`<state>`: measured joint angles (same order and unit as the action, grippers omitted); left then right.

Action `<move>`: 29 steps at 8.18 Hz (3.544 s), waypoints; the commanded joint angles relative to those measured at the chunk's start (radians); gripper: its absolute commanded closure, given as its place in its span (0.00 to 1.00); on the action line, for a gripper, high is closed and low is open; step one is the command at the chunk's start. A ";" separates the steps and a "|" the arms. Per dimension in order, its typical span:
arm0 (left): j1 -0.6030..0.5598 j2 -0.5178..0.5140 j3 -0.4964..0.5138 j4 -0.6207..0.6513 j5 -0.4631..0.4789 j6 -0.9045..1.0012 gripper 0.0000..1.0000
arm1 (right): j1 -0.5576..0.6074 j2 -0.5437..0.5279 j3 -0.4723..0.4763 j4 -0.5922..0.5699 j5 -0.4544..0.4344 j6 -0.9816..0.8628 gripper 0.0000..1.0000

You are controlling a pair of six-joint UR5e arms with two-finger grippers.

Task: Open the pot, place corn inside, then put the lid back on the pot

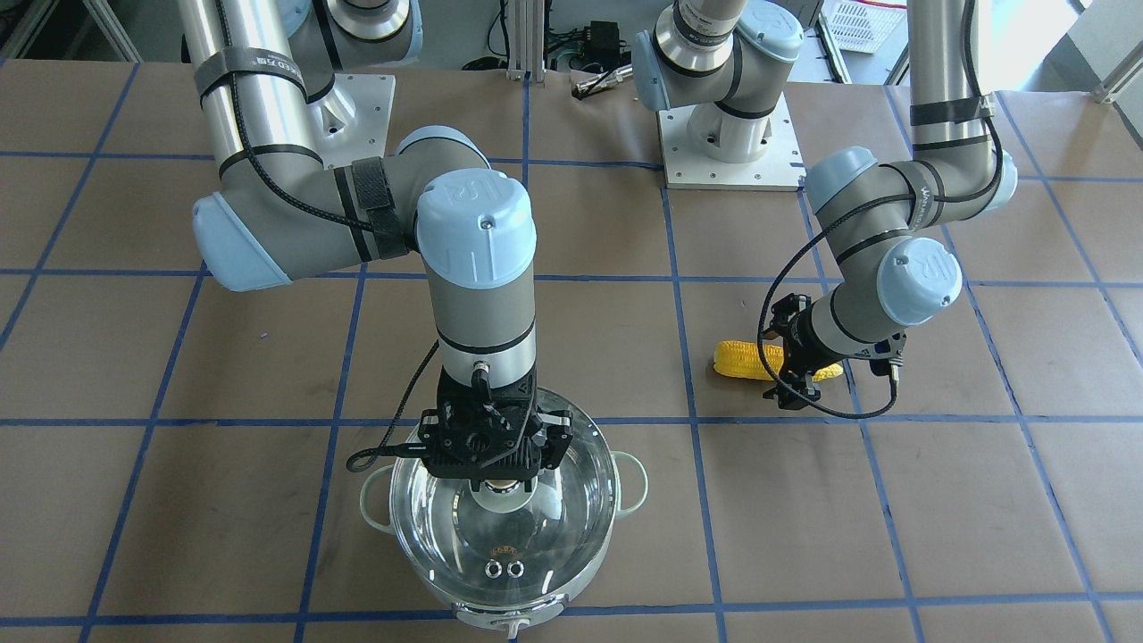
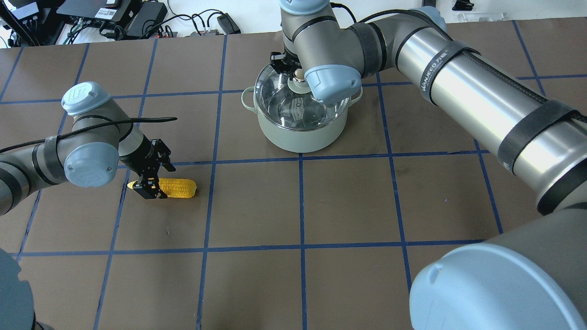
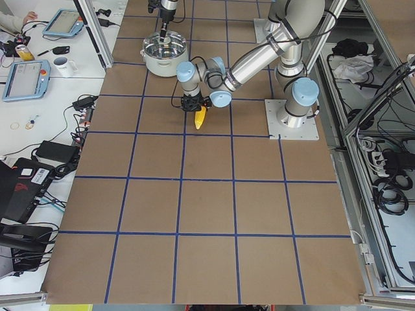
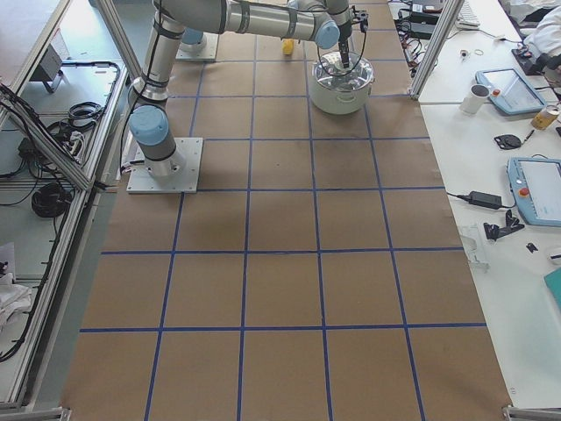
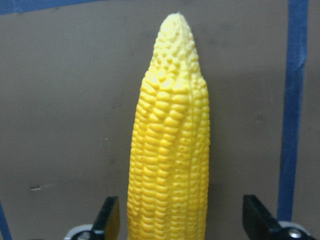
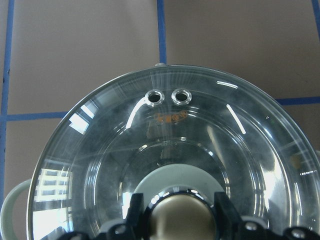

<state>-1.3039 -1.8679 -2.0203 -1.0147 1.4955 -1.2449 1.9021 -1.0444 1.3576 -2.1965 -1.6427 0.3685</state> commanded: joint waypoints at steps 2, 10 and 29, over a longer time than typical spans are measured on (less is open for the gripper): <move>0.000 0.000 0.000 -0.001 -0.004 -0.036 0.66 | 0.002 -0.041 -0.003 0.003 0.001 0.003 0.55; -0.008 0.138 0.263 -0.296 0.100 -0.126 1.00 | -0.167 -0.491 0.066 0.544 0.011 -0.127 0.55; -0.555 -0.229 0.713 -0.058 -0.070 -0.693 1.00 | -0.204 -0.548 0.089 0.613 0.020 -0.195 0.57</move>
<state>-1.8533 -2.0770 -1.3103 -1.0724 1.4254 -1.9381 1.7069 -1.5916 1.4465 -1.5839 -1.6245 0.1754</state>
